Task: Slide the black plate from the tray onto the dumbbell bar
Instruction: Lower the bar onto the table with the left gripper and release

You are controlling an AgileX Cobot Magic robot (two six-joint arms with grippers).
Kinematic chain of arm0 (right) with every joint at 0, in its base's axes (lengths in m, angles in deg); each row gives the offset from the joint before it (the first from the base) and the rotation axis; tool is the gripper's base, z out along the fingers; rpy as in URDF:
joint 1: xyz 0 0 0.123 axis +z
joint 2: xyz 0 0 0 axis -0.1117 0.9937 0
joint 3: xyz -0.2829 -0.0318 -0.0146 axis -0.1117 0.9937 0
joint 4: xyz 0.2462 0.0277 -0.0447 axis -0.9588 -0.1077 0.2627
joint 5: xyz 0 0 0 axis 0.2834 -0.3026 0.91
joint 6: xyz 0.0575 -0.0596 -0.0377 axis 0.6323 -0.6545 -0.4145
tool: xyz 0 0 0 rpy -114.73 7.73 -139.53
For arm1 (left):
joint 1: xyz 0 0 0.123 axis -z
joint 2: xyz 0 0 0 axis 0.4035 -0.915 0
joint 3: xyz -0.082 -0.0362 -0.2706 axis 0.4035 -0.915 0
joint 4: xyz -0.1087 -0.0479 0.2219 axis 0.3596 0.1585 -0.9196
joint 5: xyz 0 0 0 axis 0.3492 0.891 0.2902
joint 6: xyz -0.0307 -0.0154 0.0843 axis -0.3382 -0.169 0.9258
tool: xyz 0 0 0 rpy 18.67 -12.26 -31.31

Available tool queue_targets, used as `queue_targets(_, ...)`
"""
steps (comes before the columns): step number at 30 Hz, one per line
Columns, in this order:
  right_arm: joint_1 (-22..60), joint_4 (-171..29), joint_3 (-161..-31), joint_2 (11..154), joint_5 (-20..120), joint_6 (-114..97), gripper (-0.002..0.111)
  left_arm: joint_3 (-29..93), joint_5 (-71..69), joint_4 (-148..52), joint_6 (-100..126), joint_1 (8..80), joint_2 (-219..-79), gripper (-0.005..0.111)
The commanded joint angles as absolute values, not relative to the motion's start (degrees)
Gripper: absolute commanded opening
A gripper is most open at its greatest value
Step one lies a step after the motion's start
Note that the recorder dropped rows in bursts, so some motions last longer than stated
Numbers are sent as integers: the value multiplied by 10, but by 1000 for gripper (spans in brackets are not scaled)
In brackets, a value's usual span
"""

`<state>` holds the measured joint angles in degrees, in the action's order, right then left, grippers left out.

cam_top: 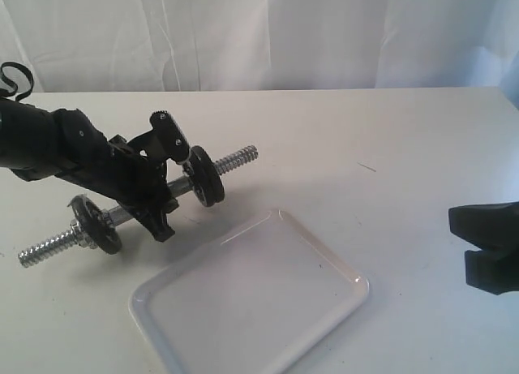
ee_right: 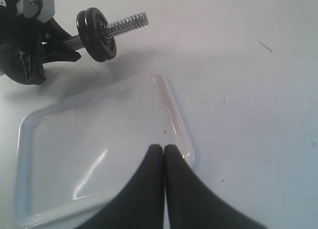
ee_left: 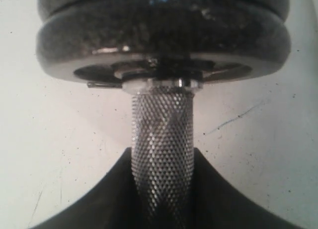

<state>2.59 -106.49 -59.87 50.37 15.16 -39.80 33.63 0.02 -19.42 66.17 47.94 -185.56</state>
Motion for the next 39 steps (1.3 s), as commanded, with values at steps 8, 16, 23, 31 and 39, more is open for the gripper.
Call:
queue_targets(8,23,-1070,-597,502,161,-405,0,360,-69,-166,656,485,-1820,0)
queue_targets(16,23,-1070,-597,502,161,-405,0,360,-55,-167,656,493,-1824,0)
queue_targets(23,23,-1070,-597,502,161,-405,0,360,-54,-167,656,493,-1838,0)
queue_targets(31,23,-1070,-597,502,161,-405,0,360,-54,-167,656,493,-1844,0)
queue_targets(39,23,-1070,-597,502,161,-405,0,360,-57,-167,644,493,-1844,0)
